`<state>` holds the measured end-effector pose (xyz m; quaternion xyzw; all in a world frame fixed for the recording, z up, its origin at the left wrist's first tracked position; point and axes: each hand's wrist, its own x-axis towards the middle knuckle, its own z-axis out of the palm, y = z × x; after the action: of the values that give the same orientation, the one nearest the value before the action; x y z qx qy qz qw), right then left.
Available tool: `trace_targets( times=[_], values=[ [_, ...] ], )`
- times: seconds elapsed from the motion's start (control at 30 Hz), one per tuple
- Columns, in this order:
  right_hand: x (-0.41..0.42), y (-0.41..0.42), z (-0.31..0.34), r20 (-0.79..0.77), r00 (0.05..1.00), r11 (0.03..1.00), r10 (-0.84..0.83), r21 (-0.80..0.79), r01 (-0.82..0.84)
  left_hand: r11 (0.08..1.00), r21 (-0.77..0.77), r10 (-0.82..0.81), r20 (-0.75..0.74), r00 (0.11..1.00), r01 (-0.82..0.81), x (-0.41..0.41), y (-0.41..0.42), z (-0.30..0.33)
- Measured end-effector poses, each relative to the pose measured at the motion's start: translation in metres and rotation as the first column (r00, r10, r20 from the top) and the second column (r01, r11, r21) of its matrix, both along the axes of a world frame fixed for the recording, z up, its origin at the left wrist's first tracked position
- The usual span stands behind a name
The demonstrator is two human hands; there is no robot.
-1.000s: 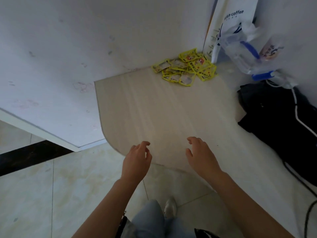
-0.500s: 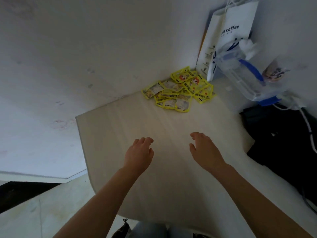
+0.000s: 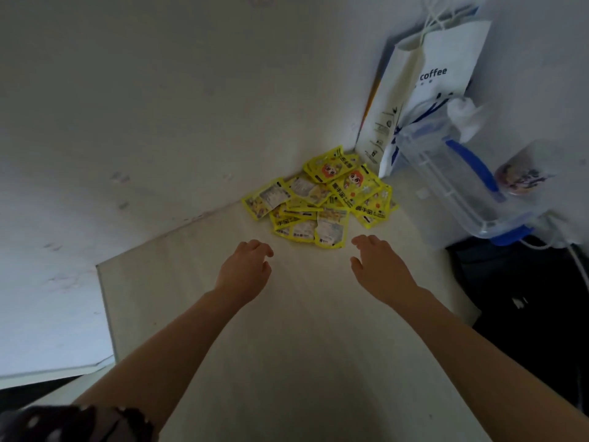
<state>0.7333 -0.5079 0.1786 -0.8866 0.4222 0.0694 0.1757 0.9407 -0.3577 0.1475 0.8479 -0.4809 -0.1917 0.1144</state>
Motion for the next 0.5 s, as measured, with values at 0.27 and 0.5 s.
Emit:
trace_targets(
  times=[0.27, 0.5],
  values=[
    [0.038, -0.087, -0.015, -0.045, 0.991, 0.985, 0.126, -0.114, -0.131, 0.998, 0.000, 0.067, 0.041, 0.997, -0.067, 0.048, -0.073, -0.009],
    [0.074, -0.156, -0.039, -0.133, 0.977, 0.960, 0.167, -0.203, -0.192, 0.998, 0.028, 0.055, 0.100, 0.993, -0.058, 0.072, -0.125, -0.028]
  ],
)
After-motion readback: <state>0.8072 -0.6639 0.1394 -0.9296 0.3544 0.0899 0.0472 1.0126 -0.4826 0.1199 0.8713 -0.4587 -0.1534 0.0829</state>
